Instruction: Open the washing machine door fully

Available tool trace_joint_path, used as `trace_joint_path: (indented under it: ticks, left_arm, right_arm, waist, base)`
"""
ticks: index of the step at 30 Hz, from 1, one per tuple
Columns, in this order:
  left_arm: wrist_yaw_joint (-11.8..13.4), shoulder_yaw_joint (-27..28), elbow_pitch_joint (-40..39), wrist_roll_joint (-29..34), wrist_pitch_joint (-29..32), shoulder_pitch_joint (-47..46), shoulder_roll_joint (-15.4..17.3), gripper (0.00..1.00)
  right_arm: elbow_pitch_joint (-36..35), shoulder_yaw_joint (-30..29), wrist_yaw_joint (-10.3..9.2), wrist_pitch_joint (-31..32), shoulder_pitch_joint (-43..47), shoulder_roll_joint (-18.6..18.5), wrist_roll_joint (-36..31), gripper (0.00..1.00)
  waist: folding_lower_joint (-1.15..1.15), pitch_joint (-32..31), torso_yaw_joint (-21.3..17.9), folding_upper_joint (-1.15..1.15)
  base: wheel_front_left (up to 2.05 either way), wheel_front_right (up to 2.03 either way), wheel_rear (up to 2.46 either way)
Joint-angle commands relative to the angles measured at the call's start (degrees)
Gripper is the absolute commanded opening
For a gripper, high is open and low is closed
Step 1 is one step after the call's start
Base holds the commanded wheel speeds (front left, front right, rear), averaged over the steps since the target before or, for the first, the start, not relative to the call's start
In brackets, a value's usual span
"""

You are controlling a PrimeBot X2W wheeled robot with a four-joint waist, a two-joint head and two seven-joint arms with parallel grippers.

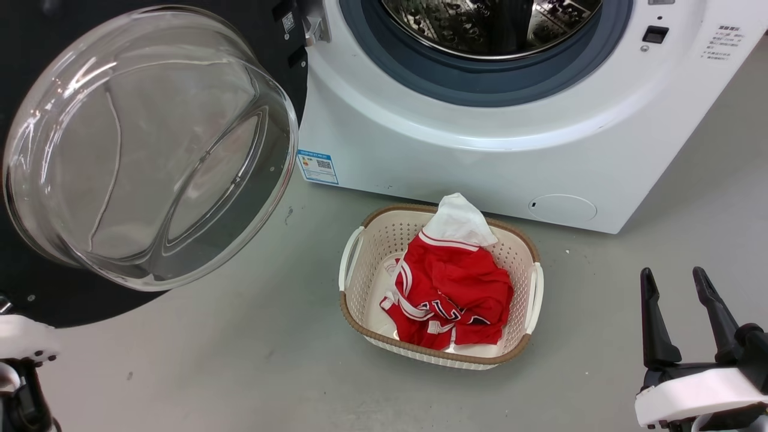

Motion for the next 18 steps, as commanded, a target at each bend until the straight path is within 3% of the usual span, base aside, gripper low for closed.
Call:
trace_joint_path:
  ticks: [1, 10, 18]
  left_arm:
    - [-0.07, -0.13, -0.32, 0.5, -0.34, 0.13, -0.39, 0.0]
    - [1.64, -3.56, -9.6, 5.23, -0.38, 7.37, -4.82, 0.0]
    - [1.6, -11.54, -16.92, 10.07, -0.02, 10.34, -9.02, 0.0]
  right_arm:
    - [0.24, 0.01, -0.04, -0.44, -0.57, 0.06, -0.26, 1.0]
    - [1.84, 0.3, -0.04, -1.5, 0.31, 0.06, 0.93, 1.0]
    - [2.31, 0.88, -0.03, -2.06, 0.61, 0.07, 1.03, 1.0]
  waist:
    - [-0.01, -0.39, -0.16, 0.0]
    - [-0.01, -3.5, -1.36, 0.0]
    - [-0.01, -5.65, -3.96, 0.0]
  base:
    - [0.0, 0.0, 0.0]
    - [0.0, 0.0, 0.0]
    - [0.0, 0.0, 0.0]
